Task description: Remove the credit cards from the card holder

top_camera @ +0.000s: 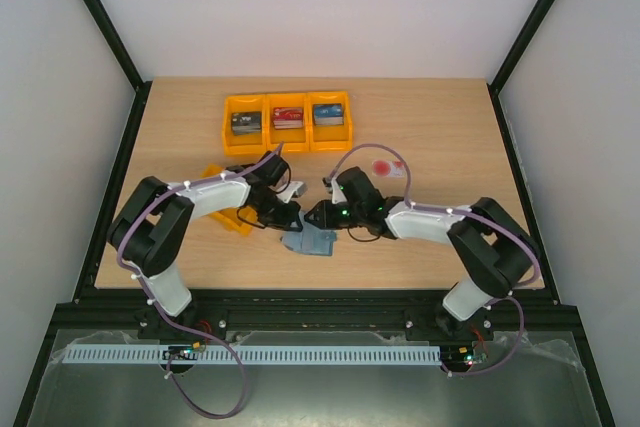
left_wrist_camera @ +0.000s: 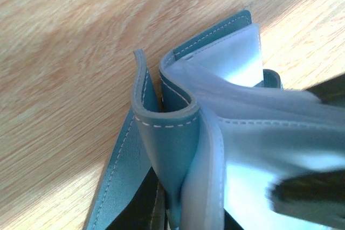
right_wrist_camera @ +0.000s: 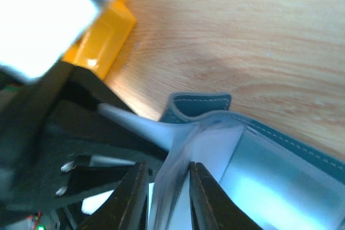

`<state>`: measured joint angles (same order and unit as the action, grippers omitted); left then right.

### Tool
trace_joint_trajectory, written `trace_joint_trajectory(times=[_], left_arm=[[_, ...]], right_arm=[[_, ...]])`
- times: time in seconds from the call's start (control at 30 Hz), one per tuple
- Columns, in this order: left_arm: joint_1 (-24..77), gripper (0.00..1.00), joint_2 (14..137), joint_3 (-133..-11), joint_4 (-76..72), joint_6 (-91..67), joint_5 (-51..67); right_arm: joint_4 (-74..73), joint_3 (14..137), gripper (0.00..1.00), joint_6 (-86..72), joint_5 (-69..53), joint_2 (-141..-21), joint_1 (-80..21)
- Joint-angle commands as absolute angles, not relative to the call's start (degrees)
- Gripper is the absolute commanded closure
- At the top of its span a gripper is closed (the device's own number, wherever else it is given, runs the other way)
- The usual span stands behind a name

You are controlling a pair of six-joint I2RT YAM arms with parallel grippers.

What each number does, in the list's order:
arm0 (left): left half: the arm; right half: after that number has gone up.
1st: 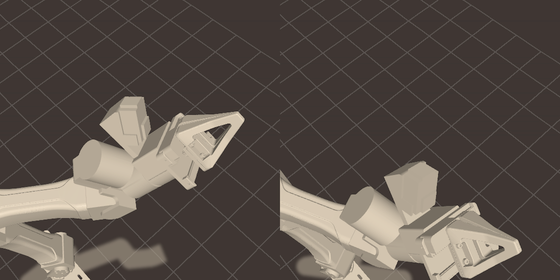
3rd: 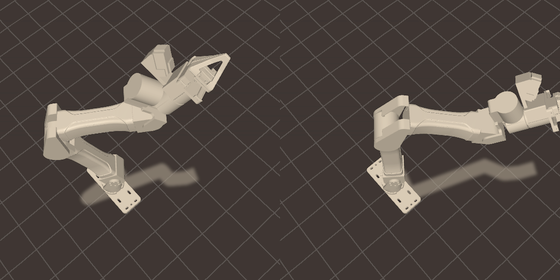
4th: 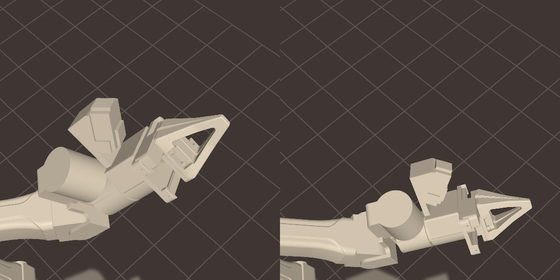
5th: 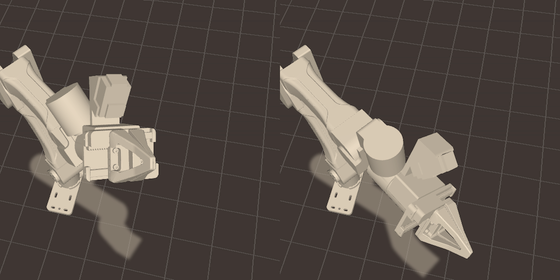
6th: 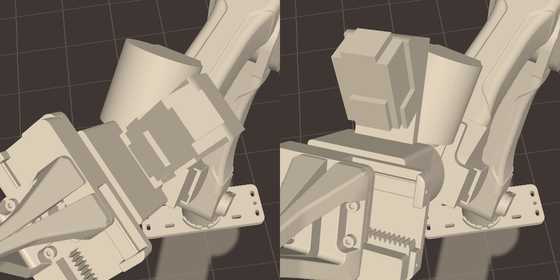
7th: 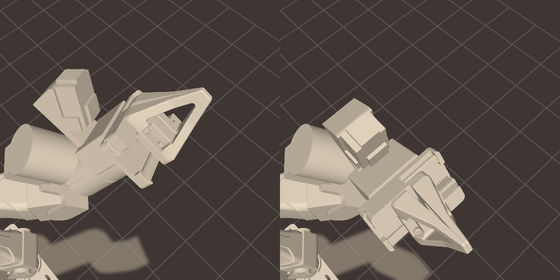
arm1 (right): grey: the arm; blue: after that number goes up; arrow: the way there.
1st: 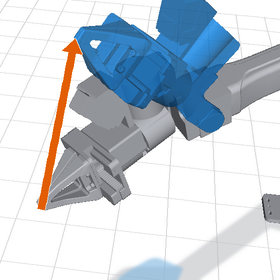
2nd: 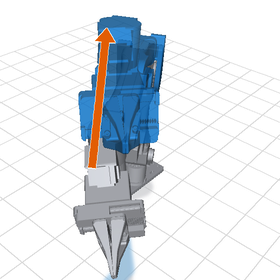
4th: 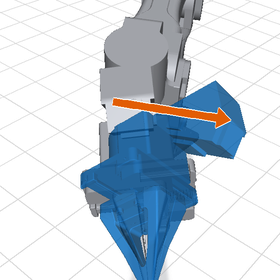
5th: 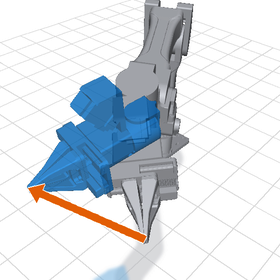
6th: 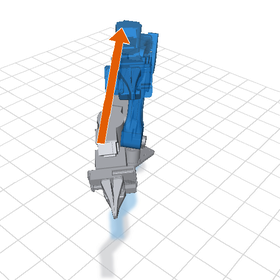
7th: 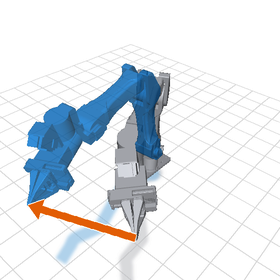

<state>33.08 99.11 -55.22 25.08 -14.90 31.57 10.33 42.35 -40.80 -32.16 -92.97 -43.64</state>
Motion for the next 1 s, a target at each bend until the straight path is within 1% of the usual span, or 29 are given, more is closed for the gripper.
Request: trace_joint_trajectory(times=[0.0, 0.07, 0.2, 0.23, 0.37, 0.47, 0.57, 0.7, 0.8, 0.97], left_arm=[[33.98, 0.98, 99.70, -58.35, 25.19, -11.09, 30.39], [34.05, 0.98, 99.23, -60.65, 26.16, -8.58, 27.51], [34.54, 0.98, 97.28, -66.35, 30.13, -2.01, 25.13], [34.81, 0.98, 96.55, -67.87, 31.57, -0.41, 24.77], [35.03, 0.98, 93.55, -74.36, 38.65, 4.71, 24.73], [35.07, 0.98, 90.68, -79.84, 43.10, 8.96, 25.53], [35.07, 0.98, 88.01, -85.76, 47.98, 12.69, 26.07], [35.13, 0.98, 83.81, -94.03, 53.98, 18.96, 25.59], [35.11, 0.98, 81.00, -98.94, 56.18, 20.86, 26.91], [35.08, 0.98, 76.91, -100.26, 53.72, 18.26, 31.60]], right_arm=[[8.45, 41.35, 0.75, -36.79, -32.50, -85.50, -40.66], [6.26, 40.70, 0.67, -33.85, -32.31, -82.99, -38.81], [1.90, 39.51, 0.57, -29.05, -32.30, -77.75, -33.17], [1.92, 38.72, 0.53, -27.95, -33.23, -75.85, -31.35], [4.36, 36.84, 0.40, -24.40, -36.99, -66.25, -25.60], [8.77, 35.55, 0.31, -22.76, -39.10, -58.56, -22.30], [12.03, 34.89, 0.20, -20.06, -41.04, -51.98, -20.78], [11.27, 37.64, 0.07, -13.20, -47.36, -47.16, -20.49], [8.90, 41.90, 0.00, -9.81, -49.65, -46.74, -20.56], [10.71, 48.21, 0.01, -11.37, -56.06, -50.28, -20.48]])
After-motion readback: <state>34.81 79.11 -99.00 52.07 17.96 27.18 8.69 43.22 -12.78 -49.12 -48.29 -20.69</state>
